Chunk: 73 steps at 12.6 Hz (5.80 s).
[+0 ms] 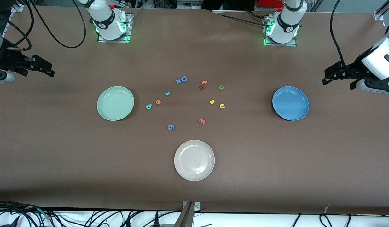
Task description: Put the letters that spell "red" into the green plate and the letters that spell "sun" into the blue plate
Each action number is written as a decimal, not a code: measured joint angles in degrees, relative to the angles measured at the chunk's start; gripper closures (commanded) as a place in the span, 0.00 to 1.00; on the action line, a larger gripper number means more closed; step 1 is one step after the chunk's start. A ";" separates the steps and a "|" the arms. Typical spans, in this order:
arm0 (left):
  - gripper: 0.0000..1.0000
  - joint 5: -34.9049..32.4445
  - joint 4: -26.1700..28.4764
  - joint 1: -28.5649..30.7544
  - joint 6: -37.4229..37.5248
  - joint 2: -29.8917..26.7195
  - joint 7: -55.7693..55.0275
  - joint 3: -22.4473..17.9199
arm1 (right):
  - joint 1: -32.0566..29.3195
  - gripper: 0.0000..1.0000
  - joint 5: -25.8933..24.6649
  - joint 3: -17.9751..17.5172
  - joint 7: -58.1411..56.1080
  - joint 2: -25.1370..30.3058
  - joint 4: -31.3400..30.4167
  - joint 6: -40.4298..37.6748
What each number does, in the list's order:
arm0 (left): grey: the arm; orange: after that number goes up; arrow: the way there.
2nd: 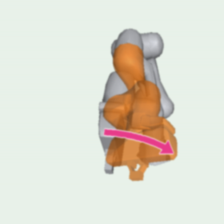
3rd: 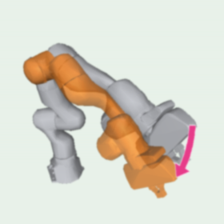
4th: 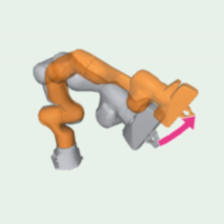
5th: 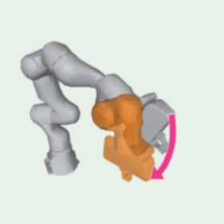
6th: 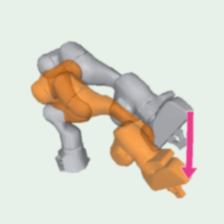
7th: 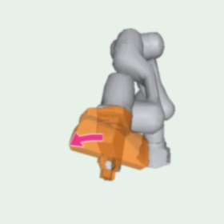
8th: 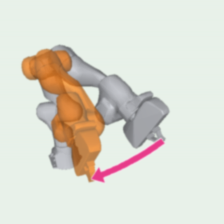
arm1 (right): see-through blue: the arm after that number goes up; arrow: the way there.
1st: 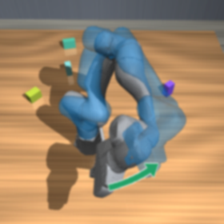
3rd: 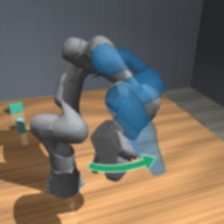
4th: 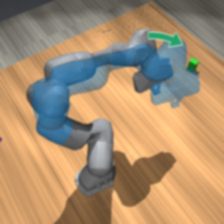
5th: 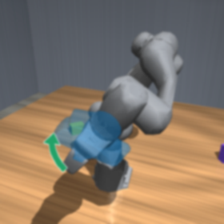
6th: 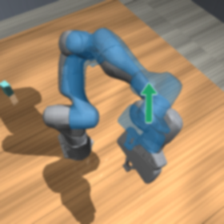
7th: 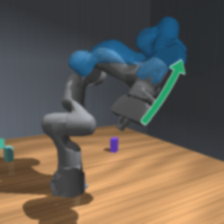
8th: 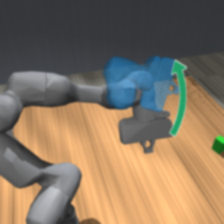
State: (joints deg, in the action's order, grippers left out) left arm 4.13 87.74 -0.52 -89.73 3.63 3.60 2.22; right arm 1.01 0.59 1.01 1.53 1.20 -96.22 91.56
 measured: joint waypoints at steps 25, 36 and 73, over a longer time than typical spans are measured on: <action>0.00 0.00 14.88 -11.66 -11.61 8.79 -10.46 6.93 | 22.08 0.02 3.17 -1.63 45.16 -28.78 -9.66 29.67; 0.00 0.00 35.68 -16.70 -41.20 12.47 -13.70 16.06 | 26.22 0.28 3.17 -1.28 64.95 -32.79 -18.18 48.27; 0.45 -12.29 41.80 -24.92 -63.10 23.01 -13.02 14.15 | 25.27 0.00 3.17 8.22 45.51 -28.55 -20.59 31.71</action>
State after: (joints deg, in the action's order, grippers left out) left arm -8.16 129.54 -25.44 -152.83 26.64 -9.42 16.37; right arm 26.28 3.76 9.23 47.04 -27.35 -116.81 123.27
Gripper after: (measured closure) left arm 0.269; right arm 0.339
